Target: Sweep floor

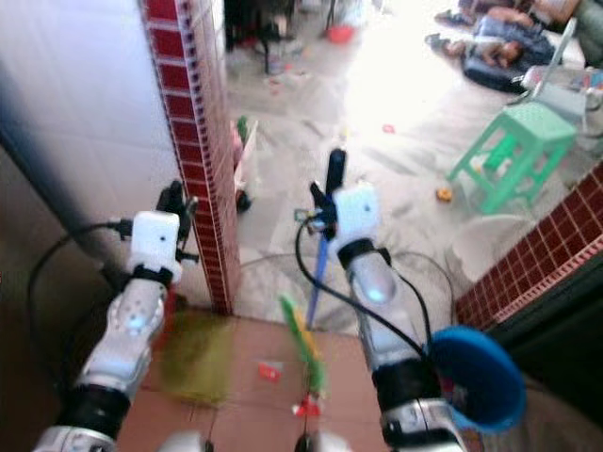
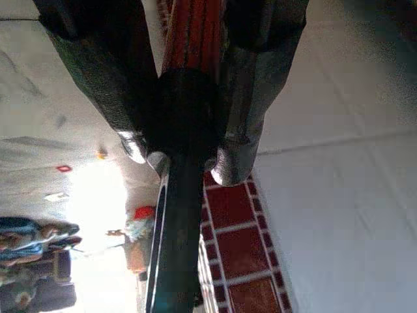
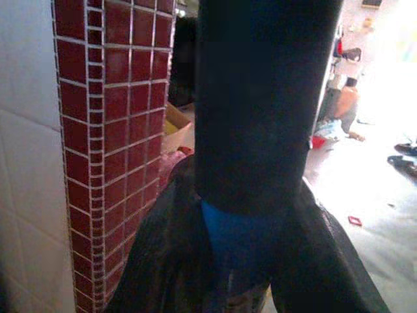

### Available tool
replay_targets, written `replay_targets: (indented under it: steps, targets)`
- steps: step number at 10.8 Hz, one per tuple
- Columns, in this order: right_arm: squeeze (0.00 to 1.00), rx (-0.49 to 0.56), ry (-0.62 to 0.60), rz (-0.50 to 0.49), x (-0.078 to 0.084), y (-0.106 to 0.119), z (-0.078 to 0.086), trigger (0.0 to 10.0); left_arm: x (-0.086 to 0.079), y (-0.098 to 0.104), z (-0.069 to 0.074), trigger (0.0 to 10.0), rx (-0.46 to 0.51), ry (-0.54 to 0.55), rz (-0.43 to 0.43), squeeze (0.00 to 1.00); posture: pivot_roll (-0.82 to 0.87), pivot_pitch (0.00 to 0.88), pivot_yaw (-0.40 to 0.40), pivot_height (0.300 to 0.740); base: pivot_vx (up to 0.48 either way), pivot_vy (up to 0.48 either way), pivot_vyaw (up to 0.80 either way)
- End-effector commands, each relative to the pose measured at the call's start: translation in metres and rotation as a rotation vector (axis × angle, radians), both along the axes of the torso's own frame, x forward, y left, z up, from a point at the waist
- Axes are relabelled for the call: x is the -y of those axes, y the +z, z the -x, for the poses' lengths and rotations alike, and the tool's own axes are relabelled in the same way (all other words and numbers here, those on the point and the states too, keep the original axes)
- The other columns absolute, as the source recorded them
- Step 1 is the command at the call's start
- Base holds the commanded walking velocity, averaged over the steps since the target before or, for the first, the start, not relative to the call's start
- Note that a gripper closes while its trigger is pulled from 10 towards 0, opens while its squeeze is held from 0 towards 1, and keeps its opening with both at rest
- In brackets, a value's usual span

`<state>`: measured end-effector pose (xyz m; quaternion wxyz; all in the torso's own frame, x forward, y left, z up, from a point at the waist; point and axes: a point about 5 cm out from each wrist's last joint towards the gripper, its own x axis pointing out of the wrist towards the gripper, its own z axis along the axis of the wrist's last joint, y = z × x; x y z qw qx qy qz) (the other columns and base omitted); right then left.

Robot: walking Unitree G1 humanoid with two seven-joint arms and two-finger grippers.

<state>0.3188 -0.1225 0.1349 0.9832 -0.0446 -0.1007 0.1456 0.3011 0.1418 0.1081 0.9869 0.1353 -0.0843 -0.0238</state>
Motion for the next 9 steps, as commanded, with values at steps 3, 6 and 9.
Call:
replay_targets:
  steps: [3, 6, 9]
  targets:
    - [0.00, 0.045, -0.035, 0.035, 0.008, 0.012, -0.004, 10.0, 0.005, 0.015, -0.010, 10.0, 0.097, -0.022, -0.005, 0.00, 0.01, 0.014, -0.066, 0.740, 0.000, 0.000, 0.00]
    - [0.00, 0.072, -0.070, 0.070, 0.018, 0.021, -0.006, 10.0, 0.012, -0.002, -0.013, 10.0, 0.039, -0.034, -0.015, 0.00, -0.01, 0.029, -0.067, 0.740, 0.000, 0.000, 0.00]
    - [0.00, 0.066, -0.147, 0.135, 0.024, 0.024, -0.012, 10.0, 0.016, -0.018, -0.018, 10.0, -0.014, -0.023, 0.017, 0.00, -0.01, 0.058, -0.058, 0.740, 0.000, 0.000, 0.00]
